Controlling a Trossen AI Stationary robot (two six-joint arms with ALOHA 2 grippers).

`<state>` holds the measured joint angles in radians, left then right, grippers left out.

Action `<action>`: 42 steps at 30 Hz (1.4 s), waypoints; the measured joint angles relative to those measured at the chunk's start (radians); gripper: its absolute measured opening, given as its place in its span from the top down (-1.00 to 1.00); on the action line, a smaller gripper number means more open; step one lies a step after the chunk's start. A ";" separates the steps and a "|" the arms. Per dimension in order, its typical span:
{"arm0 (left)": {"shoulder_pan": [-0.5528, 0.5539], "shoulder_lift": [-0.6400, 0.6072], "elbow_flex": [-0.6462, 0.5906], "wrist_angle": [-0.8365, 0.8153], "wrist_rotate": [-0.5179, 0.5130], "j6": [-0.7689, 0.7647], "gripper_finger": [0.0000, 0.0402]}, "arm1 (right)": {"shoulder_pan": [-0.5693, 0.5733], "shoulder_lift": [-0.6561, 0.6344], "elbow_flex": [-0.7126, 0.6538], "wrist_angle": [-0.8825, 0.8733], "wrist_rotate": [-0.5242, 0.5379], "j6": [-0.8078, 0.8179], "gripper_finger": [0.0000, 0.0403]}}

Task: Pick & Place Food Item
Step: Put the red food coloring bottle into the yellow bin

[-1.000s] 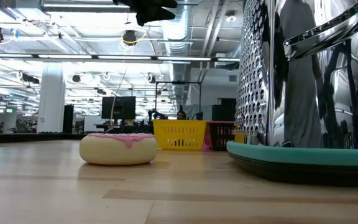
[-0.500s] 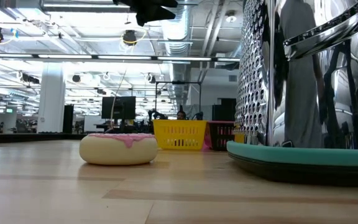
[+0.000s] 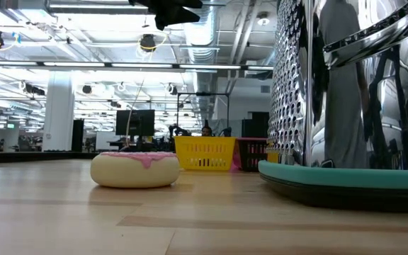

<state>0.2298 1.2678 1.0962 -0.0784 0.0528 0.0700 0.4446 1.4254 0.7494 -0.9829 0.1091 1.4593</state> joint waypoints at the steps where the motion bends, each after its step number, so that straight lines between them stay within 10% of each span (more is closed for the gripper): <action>1: 0.000 0.000 0.000 0.000 0.000 0.000 -0.13 | 0.000 0.000 0.000 0.000 0.000 0.000 0.78; 23: 0.000 -0.040 0.001 -0.214 0.000 0.007 -0.13 | -0.147 -0.186 0.090 -0.018 0.026 -0.068 0.82; 31: 0.012 -0.046 0.000 -0.351 -0.009 -0.001 -0.13 | -0.302 -0.306 0.138 0.209 0.123 -0.199 0.82; 42: 0.052 -0.148 -0.261 -0.187 -0.056 -0.175 -0.13 | -0.581 -0.205 0.140 0.706 -0.145 -0.429 0.82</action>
<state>0.2821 1.1202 0.8352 -0.2657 -0.0029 -0.1047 -0.1366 1.2204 0.8893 -0.2766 -0.0357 1.0303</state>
